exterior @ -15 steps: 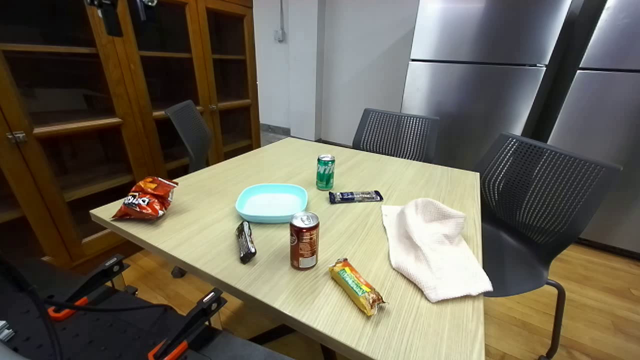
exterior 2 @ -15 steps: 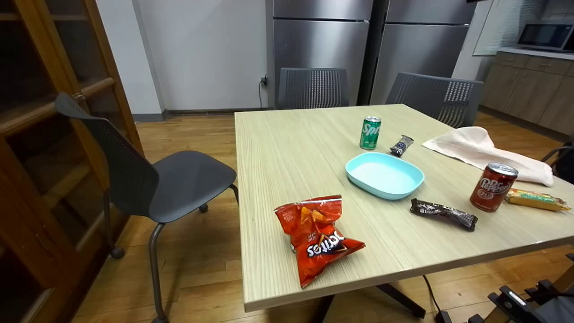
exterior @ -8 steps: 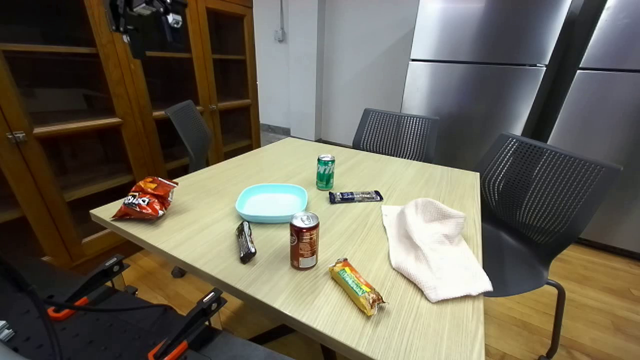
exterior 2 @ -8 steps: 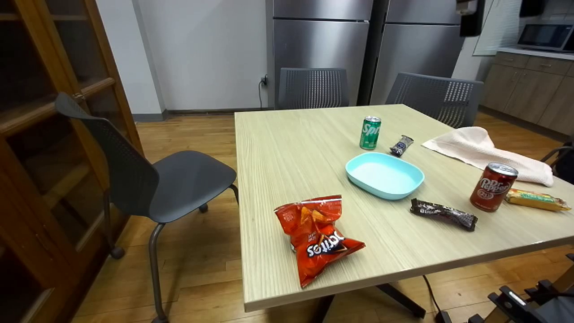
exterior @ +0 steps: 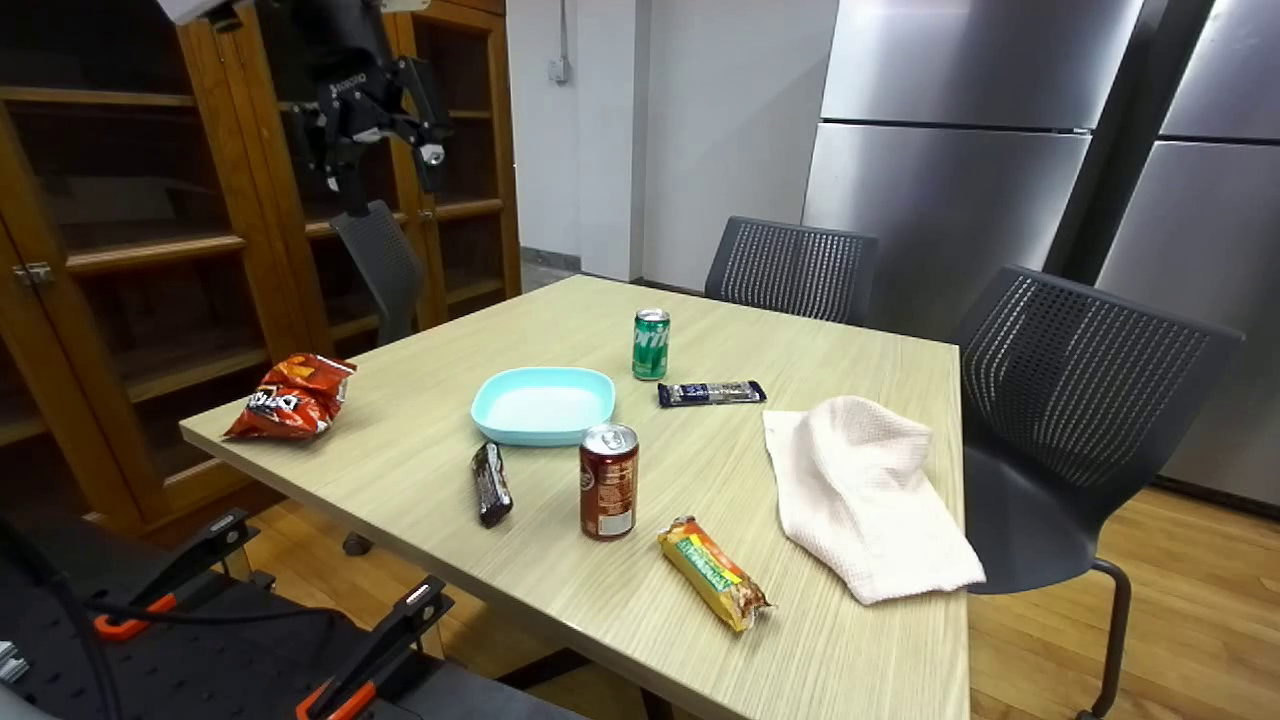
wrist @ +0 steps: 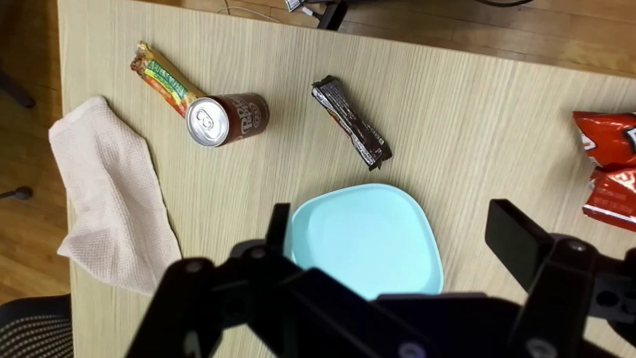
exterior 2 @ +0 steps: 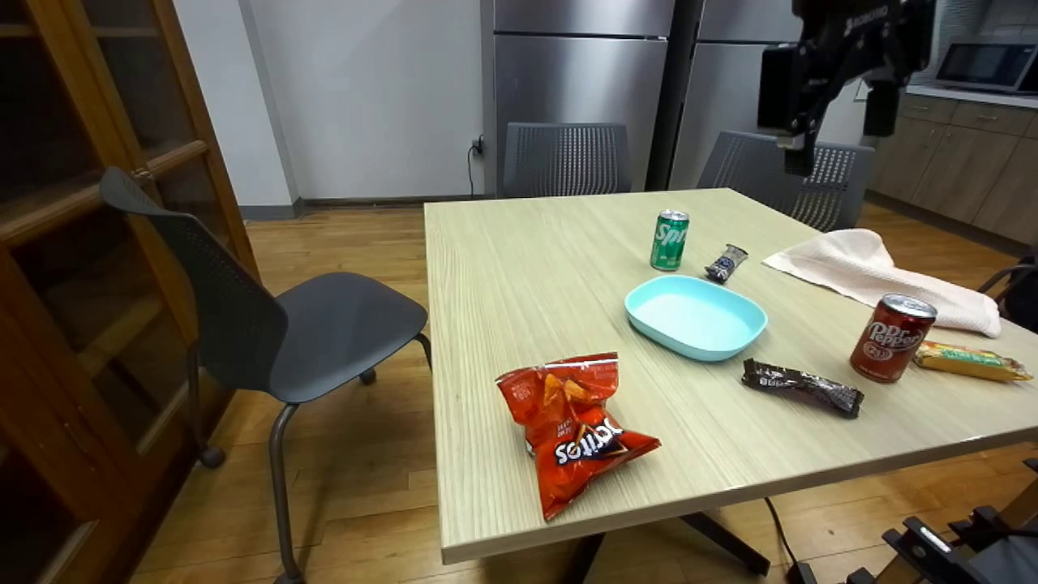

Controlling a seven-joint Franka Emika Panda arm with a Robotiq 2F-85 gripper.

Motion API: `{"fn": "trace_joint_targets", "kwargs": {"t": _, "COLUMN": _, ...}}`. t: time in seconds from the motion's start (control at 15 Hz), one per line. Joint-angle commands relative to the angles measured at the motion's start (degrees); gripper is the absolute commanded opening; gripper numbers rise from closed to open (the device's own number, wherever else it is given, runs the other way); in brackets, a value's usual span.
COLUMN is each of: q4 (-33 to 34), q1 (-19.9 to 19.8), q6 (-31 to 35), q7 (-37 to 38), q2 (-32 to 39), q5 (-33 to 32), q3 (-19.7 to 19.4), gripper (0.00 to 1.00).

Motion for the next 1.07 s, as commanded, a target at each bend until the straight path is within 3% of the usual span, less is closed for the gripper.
{"fn": "trace_joint_targets", "kwargs": {"t": 0.0, "q4": 0.1, "q1": -0.3, "q6": 3.6, "q7": -1.4, "q2": 4.5, "q5": -2.8, "q3": -1.9, "gripper": 1.00}}
{"fn": "trace_joint_targets", "kwargs": {"t": 0.2, "q4": 0.7, "q1": -0.5, "q6": 3.5, "q7": 0.3, "q2": 7.4, "q5": -5.0, "q3": -3.0, "gripper": 1.00}}
{"fn": "trace_joint_targets", "kwargs": {"t": 1.0, "q4": 0.2, "q1": 0.3, "q6": 3.3, "q7": -0.1, "q2": 7.4, "q5": -3.8, "q3": -3.8, "gripper": 1.00}}
